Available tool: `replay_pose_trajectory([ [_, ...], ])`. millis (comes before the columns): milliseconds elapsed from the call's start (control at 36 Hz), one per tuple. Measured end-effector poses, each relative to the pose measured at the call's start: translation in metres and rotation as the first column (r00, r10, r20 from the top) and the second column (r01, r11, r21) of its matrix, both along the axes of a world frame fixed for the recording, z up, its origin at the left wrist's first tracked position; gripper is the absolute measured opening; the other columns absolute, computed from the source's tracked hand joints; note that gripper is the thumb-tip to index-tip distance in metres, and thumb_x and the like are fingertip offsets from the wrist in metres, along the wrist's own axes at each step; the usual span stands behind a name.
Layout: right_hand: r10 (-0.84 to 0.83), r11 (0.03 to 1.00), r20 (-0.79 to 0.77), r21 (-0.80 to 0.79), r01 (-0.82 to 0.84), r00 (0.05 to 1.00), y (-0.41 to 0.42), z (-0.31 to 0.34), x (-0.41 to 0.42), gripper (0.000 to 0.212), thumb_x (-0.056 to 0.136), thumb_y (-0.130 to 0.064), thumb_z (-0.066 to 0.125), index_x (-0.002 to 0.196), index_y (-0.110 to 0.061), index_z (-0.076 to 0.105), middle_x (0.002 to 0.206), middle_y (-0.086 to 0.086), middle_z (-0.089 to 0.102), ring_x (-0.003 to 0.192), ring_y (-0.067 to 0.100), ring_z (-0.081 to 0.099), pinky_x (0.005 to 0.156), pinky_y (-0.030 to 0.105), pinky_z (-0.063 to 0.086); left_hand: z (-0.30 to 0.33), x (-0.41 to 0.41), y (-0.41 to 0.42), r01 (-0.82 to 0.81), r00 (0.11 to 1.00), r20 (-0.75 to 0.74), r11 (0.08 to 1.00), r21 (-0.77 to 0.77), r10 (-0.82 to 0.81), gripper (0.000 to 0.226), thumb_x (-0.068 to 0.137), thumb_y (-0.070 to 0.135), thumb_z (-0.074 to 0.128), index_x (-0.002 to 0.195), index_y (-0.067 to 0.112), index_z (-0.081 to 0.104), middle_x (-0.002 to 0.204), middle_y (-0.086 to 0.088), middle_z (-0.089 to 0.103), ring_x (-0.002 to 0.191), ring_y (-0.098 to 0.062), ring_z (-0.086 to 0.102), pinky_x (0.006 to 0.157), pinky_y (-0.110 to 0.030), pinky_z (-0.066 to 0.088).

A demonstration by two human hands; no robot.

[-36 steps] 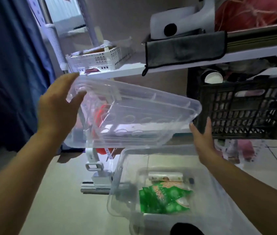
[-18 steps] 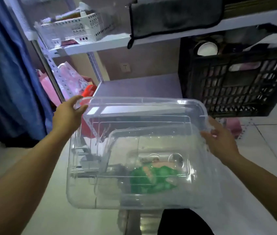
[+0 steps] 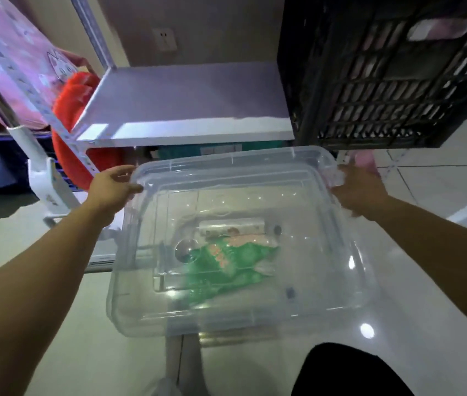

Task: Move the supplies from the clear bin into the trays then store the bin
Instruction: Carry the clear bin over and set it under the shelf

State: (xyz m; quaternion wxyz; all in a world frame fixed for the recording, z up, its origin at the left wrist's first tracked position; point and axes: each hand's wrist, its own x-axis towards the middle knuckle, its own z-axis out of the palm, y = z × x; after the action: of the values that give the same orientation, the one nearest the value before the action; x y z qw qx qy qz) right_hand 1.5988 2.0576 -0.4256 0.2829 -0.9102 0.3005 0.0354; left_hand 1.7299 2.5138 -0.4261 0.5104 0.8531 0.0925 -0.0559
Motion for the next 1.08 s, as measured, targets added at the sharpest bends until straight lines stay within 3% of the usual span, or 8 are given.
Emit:
replay_pose_trajectory([
  [83, -0.034, 0.998, 0.016, 0.053, 0.033, 0.999, 0.002, 0.003, -0.002, 0.06, 0.091, -0.048, 0.063, 0.144, -0.023, 0.048, 0.11, 0.016, 0.066, 0.072, 0.032, 0.069, 0.05, 0.041, 0.06, -0.008, 0.004, -0.003, -0.001, 1.0, 0.029, 0.999, 0.039, 0.0, 0.055, 0.08, -0.003, 0.074, 0.131, 0.013, 0.061, 0.123, -0.019, 0.065, 0.1, -0.029, 0.063, 0.088, -0.048, 0.053],
  [194, -0.052, 0.993, -0.032, 0.104, 0.055, 0.998, 0.008, 0.0, -0.005, 0.057, 0.088, -0.025, 0.069, 0.142, -0.022, 0.05, 0.099, 0.009, 0.064, 0.073, 0.031, 0.068, 0.052, 0.042, 0.061, -0.011, 0.006, -0.008, 0.015, 0.995, 0.096, 0.986, 0.165, -0.031, 0.054, 0.083, 0.006, 0.075, 0.134, 0.015, 0.059, 0.127, -0.014, 0.065, 0.105, -0.03, 0.064, 0.08, -0.036, 0.055],
  [250, -0.057, 0.992, -0.071, 0.105, 0.064, 0.996, 0.015, -0.005, -0.008, 0.065, 0.085, -0.021, 0.069, 0.145, -0.024, 0.045, 0.111, 0.006, 0.062, 0.082, 0.031, 0.068, 0.057, 0.045, 0.062, -0.016, 0.006, -0.007, 0.011, 0.994, 0.106, 0.977, 0.214, -0.035, 0.053, 0.083, 0.007, 0.075, 0.134, 0.014, 0.059, 0.128, -0.015, 0.064, 0.105, -0.029, 0.063, 0.078, -0.032, 0.05],
  [333, 0.005, 1.0, -0.063, -0.022, -0.006, 0.998, 0.021, -0.012, -0.007, 0.061, 0.086, -0.025, 0.064, 0.144, -0.027, 0.045, 0.138, 0.009, 0.053, 0.095, 0.033, 0.065, 0.067, 0.046, 0.062, -0.025, 0.007, -0.003, 0.025, 0.995, 0.09, 0.972, 0.233, -0.047, 0.053, 0.085, 0.008, 0.073, 0.136, 0.011, 0.058, 0.129, -0.016, 0.064, 0.111, -0.032, 0.062, 0.091, -0.04, 0.051],
  [500, 0.025, 0.999, -0.074, -0.037, -0.028, 0.997, 0.022, -0.014, 0.012, 0.056, 0.088, -0.022, 0.061, 0.142, -0.021, 0.048, 0.133, 0.013, 0.056, 0.102, 0.035, 0.063, 0.061, 0.043, 0.062, -0.036, 0.016, 0.002, 0.052, 0.998, 0.031, 0.964, 0.261, -0.062, 0.053, 0.091, 0.008, 0.067, 0.141, 0.016, 0.053, 0.136, -0.018, 0.059, 0.096, -0.031, 0.063, 0.073, -0.038, 0.053],
  [667, 0.07, 0.985, -0.1, -0.151, -0.085, 0.993, 0.023, -0.024, 0.013, 0.057, 0.093, -0.03, 0.06, 0.146, -0.019, 0.044, 0.145, 0.015, 0.049, 0.123, 0.039, 0.054, 0.094, 0.046, 0.053, -0.046, 0.012, 0.004, 0.18, 0.984, -0.058, 0.911, 0.372, -0.17, 0.055, 0.101, 0.021, 0.051, 0.153, 0.026, 0.033, 0.153, -0.017, 0.041, 0.132, -0.041, 0.044, 0.107, -0.051, 0.039],
  [806, 0.055, 0.998, -0.079, 0.02, -0.053, 0.995, 0.013, -0.018, 0.003, 0.066, 0.092, -0.03, 0.067, 0.151, -0.027, 0.038, 0.136, 0.009, 0.054, 0.083, 0.027, 0.063, 0.048, 0.037, 0.059, -0.047, -0.003, 0.01, 0.298, 0.953, -0.133, 0.918, 0.262, -0.271, 0.058, 0.106, 0.027, 0.042, 0.155, 0.042, 0.015, 0.165, -0.003, 0.014, 0.148, -0.034, 0.02, 0.118, -0.053, 0.021],
  [1083, 0.08, 0.992, -0.107, -0.092, -0.09, 0.991, 0.021, -0.019, -0.018, 0.057, 0.094, -0.032, 0.06, 0.148, -0.023, 0.041, 0.131, 0.014, 0.058, 0.078, 0.028, 0.066, 0.061, 0.045, 0.063, -0.04, -0.022, 0.009, 0.312, 0.948, -0.147, 0.914, 0.259, -0.282, 0.06, 0.106, 0.023, 0.04, 0.157, 0.039, 0.012, 0.164, -0.009, 0.018, 0.142, -0.035, 0.034, 0.113, -0.047, 0.028],
])
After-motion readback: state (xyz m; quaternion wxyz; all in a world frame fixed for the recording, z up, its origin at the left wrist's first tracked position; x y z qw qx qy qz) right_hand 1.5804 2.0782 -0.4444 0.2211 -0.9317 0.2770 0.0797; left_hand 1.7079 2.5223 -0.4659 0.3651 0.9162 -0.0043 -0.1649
